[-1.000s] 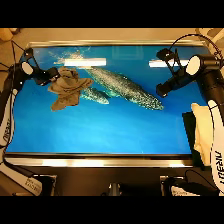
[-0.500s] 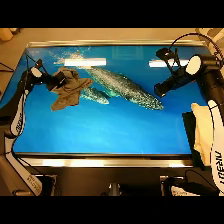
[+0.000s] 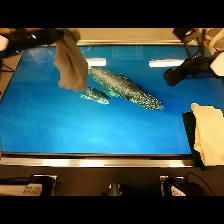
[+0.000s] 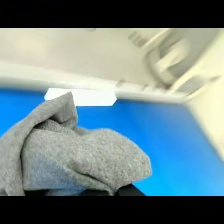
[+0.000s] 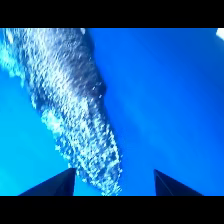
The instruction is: Fold the shirts.
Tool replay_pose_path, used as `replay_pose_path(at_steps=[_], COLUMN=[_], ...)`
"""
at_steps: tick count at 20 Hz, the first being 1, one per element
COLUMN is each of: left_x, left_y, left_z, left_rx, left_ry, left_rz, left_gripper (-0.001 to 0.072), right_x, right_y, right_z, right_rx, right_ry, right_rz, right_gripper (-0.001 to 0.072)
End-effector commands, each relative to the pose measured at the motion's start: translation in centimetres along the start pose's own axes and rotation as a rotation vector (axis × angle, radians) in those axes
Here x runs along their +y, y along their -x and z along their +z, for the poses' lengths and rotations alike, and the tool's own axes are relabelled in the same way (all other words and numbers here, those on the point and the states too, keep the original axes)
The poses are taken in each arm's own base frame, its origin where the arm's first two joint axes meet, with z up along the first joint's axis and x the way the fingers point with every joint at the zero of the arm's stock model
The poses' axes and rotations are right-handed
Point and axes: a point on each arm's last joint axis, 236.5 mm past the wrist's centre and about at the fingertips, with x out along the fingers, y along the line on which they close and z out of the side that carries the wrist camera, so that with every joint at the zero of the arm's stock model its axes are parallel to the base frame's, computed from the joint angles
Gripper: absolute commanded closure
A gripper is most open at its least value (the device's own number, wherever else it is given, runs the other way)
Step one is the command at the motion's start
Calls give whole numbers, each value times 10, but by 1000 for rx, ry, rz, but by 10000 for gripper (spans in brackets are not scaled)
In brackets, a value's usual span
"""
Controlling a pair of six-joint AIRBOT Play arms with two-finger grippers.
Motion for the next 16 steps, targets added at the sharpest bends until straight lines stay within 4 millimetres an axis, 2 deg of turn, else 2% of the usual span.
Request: replay_pose_path(at_steps=[1,2,3,4,5,6,7,8,9,11,12,13,14,15,16], left_x=[-144,-155,-157,-151,-141,-130,-121,-112,-104,-85,-74,-62,-54,-49,-45], left_y=[121,141,153,158,154,144,131,116,104,86,81,80,81,84,88], left_z=[65,65,60,47,26,-9,-51,-105,-160,-285,-340,-391,-426,-449,-464], left_rx=[-225,-232,-213,-157,-69,63,205,367,509,757,822,860,879,896,924], left_ry=[-262,-286,-289,-279,-264,-239,-212,-190,-178,-149,-96,-37,27,93,136], left_rz=[-136,-114,-77,-30,12,39,45,48,48,53,80,115,142,163,182], left_gripper=[684,683,683,683,683,683,683,683,682,682,682,682,682,682,682], right_x=[-21,-22,-21,-19,-15,-8,2,15,31,61,76,89,105,121,138], right_y=[88,112,132,148,157,160,154,142,126,95,76,56,35,20,9], right_z=[49,56,59,58,53,42,23,-3,-36,-96,-121,-139,-154,-164,-171], right_rx=[-262,-311,-343,-359,-351,-312,-230,-117,29,281,367,410,431,440,444], right_ry=[24,48,80,110,132,143,144,142,139,124,110,93,67,36,-1], right_rz=[-150,-179,-201,-212,-211,-188,-140,-70,19,185,259,312,365,421,481], right_gripper=[223,223,223,224,224,224,226,238,286,279,257,131,46,35,35])
